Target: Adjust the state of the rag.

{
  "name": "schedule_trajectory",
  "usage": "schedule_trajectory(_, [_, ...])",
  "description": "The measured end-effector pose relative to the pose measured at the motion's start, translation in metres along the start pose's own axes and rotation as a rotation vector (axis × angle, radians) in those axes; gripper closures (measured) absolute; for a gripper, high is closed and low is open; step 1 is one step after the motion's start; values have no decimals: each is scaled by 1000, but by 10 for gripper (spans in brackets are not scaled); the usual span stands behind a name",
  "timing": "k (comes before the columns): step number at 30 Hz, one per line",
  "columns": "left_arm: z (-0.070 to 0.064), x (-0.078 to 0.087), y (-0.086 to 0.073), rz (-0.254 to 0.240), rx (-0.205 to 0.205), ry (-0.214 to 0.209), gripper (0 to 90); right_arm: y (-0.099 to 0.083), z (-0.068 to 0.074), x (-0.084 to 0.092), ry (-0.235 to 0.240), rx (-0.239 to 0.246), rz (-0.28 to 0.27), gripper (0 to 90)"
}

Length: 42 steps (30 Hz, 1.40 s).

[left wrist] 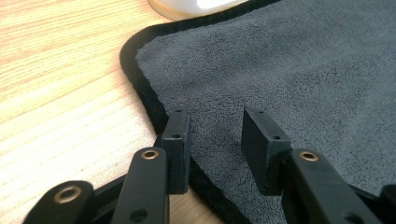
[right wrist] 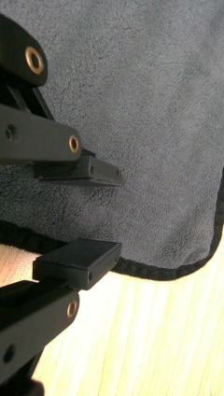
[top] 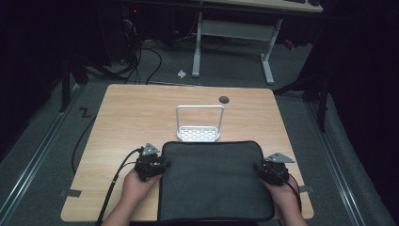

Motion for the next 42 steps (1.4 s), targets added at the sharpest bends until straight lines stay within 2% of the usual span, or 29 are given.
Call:
schedule_trajectory(3, [0,0,2,-7,8,-2,607,0,0,0,1,0,-4,626])
schedule_trajectory(8, [16,7,13,-63,18,56,548,1,1,-1,6,13,-11,642])
schedule_trajectory(15, [31,3,30,-102,29,79,493,0,1,-1,14,4,-13,643])
schedule_trajectory(19, [38,-12,36,-86,51,78,454,0,1,-1,16,5,-12,642])
schedule_trajectory(25, [39,-28,37,-47,24,104,449,1,0,-2,19,0,-14,643])
schedule_trajectory(27, [38,-33,35,-29,19,111,481,1,0,-2,20,-1,-16,643])
schedule_trajectory(31, [35,-36,35,-33,-17,146,505,1,0,-2,22,2,-19,643])
schedule_trajectory(35, [31,-37,34,-34,-59,185,614,1,0,-3,21,3,-19,645])
schedule_trajectory(39, [23,-38,33,-40,-55,158,788,2,2,-2,9,3,-13,645])
schedule_trajectory(41, [24,-38,33,-45,-21,126,801,4,7,0,12,18,-17,642])
schedule_trajectory(42, [25,-37,33,-47,11,97,804,7,12,2,17,30,-30,640])
Point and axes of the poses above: each handheld gripper's, and its own axes: x roughly backward along the jaws, y roughly out of its top, z roughly to its left, the point moved 9 cm from there along -x, roughly forward along the jaws, and after that the axes turned 2 degrees about -z, right-handed, at the moved point
